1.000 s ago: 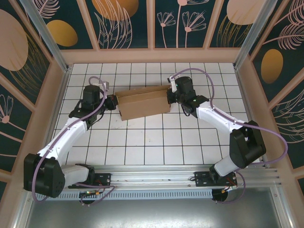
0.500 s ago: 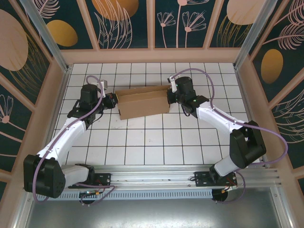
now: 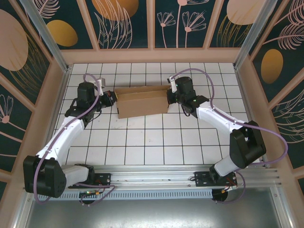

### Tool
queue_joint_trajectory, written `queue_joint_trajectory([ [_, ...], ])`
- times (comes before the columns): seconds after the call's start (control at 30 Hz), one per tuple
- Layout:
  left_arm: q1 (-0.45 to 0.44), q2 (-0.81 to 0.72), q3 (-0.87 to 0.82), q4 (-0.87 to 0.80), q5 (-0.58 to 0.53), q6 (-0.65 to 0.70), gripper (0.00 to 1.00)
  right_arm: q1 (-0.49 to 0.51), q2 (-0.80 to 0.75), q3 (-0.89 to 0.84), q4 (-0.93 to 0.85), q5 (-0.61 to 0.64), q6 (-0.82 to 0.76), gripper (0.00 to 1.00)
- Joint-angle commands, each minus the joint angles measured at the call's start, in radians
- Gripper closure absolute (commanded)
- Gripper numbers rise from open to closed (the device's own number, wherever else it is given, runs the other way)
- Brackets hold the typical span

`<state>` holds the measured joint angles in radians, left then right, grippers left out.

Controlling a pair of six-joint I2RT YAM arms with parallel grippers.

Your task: Fold the paper box

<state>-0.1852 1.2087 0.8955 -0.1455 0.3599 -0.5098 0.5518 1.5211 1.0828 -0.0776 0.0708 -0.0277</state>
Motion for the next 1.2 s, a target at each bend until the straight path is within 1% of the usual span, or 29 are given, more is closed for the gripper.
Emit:
queue_joint_trajectory([
  [0.0, 0.008, -0.006, 0.058, -0.012, -0.001, 0.011, 1.00, 0.002, 0.017, 0.030, -0.138, -0.025, -0.022, 1.00],
  [0.13, 0.009, 0.006, 0.053, -0.047, -0.037, 0.012, 1.00, 0.000, 0.023, 0.090, -0.179, -0.051, -0.012, 1.00],
  [0.23, 0.008, 0.022, 0.064, -0.090, -0.041, -0.002, 1.00, 0.000, 0.031, 0.118, -0.209, -0.079, -0.018, 1.00],
  [0.4, 0.008, 0.009, 0.063, -0.131, -0.053, -0.006, 1.00, 0.001, 0.014, 0.111, -0.190, -0.078, -0.020, 1.00],
  [0.57, 0.009, 0.020, 0.052, -0.154, -0.023, -0.030, 1.00, 0.000, 0.017, 0.127, -0.201, -0.086, -0.022, 1.00],
  [0.7, 0.008, 0.020, 0.062, -0.184, -0.015, -0.019, 1.00, 0.000, 0.010, 0.122, -0.204, -0.082, -0.029, 1.00],
  [0.77, 0.008, 0.008, 0.062, -0.184, -0.008, -0.007, 1.00, 0.000, 0.006, 0.112, -0.198, -0.081, -0.031, 1.00],
  [0.93, 0.009, -0.002, 0.020, -0.165, -0.032, 0.013, 1.00, 0.000, -0.002, 0.093, -0.186, -0.086, -0.028, 1.00],
  [1.17, 0.010, -0.033, -0.076, -0.089, -0.020, -0.023, 1.00, 0.001, -0.013, 0.051, -0.166, -0.083, -0.026, 1.00],
])
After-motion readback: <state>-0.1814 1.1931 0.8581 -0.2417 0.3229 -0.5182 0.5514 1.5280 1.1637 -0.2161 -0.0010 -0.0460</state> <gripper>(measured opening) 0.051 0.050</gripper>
